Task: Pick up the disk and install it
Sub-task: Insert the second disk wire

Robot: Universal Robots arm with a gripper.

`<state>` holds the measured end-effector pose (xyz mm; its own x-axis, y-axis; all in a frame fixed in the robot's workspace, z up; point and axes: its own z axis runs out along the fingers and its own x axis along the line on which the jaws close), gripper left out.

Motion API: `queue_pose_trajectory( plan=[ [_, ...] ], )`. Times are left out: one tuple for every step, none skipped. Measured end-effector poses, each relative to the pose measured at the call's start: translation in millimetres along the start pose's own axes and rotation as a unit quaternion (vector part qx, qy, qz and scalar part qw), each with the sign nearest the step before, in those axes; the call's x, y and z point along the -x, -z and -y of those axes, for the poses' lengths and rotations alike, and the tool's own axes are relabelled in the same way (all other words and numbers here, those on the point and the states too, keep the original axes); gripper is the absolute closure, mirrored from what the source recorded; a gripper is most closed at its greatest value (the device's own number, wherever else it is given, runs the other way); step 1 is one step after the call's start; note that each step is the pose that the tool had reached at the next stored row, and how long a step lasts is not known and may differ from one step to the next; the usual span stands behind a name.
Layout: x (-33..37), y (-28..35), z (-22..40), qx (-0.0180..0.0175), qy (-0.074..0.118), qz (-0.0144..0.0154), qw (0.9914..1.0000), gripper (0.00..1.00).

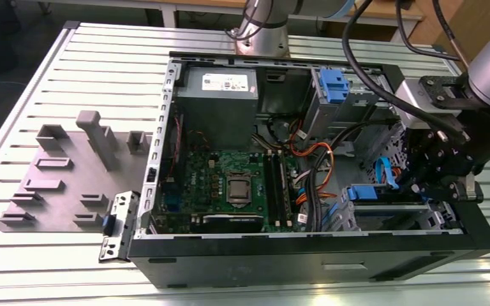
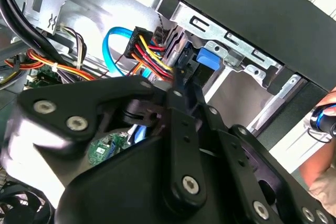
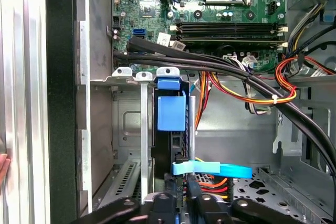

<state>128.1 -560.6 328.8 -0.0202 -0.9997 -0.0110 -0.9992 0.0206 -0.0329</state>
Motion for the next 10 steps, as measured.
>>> queue_pose_trajectory(
  plan=[
    [0.0, 0.0, 0.0, 0.0, 0.0, 0.0, 1.0, 0.76],
    [0.0, 0.0, 0.0, 0.0, 0.0, 0.0, 1.0, 0.76],
    [0.0, 0.1, 0.0, 0.0, 0.0, -0.0001, 1.0, 0.76],
    [0.0, 0.1, 0.0, 0.0, 0.0, -0.0002, 1.0, 0.76],
    [0.0, 0.1, 0.0, 0.0, 0.0, -0.0002, 1.0, 0.76],
    [0.0, 0.3, 0.0, 0.0, 0.0, -0.0002, 1.0, 0.76],
    [0.0, 1.2, 0.1, 0.0, 0.0, -0.0003, 1.0, 0.76],
    [0.0, 2.4, 0.1, 0.0, 0.0, -0.0002, 1.0, 0.76],
    [0.0, 3.9, 0.1, 0.0, 0.0, -0.0001, 1.0, 0.76],
    [0.1, 6.2, 0.2, 0.0, 0.0, -0.0001, 1.0, 0.76]
  ],
)
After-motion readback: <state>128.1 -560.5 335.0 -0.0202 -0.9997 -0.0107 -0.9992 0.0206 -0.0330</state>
